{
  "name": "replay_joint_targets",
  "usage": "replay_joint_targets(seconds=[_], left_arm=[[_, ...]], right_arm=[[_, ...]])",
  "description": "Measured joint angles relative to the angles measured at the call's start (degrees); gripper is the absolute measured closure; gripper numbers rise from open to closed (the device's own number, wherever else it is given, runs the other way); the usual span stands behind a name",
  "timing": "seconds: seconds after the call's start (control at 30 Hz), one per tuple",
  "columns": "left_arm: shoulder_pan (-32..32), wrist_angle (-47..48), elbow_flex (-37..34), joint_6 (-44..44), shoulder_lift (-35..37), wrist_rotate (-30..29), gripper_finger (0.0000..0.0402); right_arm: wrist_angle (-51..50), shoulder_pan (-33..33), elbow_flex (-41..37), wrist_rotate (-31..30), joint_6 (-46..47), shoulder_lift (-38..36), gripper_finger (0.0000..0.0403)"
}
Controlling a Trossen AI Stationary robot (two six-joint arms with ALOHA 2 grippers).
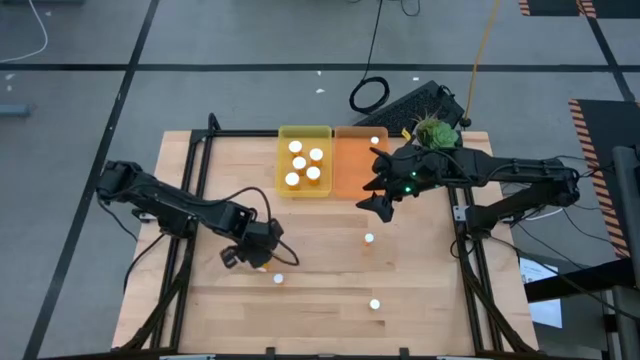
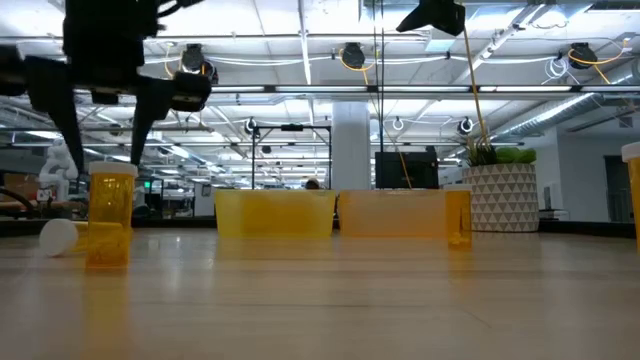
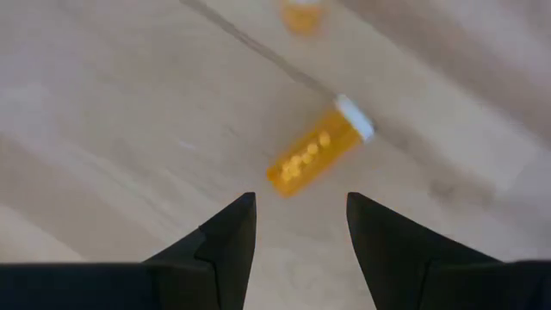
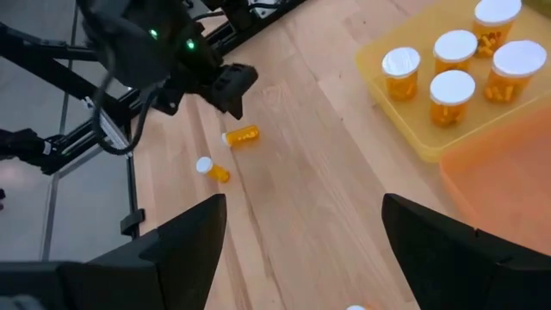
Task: Pick and place medicine bottles into bin by pill shape (circle, oval)
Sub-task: Put the small orange tablet bottle into the orange bin
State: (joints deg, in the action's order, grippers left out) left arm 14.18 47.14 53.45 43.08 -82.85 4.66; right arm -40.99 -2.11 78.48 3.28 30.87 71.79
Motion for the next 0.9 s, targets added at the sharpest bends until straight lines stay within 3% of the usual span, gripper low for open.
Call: replay_joint_targets(seconds=[0.23, 0.63, 0.9], left_arm=[[0.00, -0.23, 0.00, 12.36, -4.43, 0.75, 0.0215], [0.70, -6.71, 0.00, 20.98, -11.97, 3.24, 0.0215], [0.63, -9.20, -0.04, 21.83, -14.27, 2.88, 0.0216]], right_arm=[[0.00, 0.00, 0.00, -0.01, 0.00, 0.00, 0.0101], [0.02, -0.02, 0.00, -0.06, -0.12, 0.00, 0.0101], [0.02, -0.02, 0.00, -0.05, -0.07, 0.00, 0.0101]])
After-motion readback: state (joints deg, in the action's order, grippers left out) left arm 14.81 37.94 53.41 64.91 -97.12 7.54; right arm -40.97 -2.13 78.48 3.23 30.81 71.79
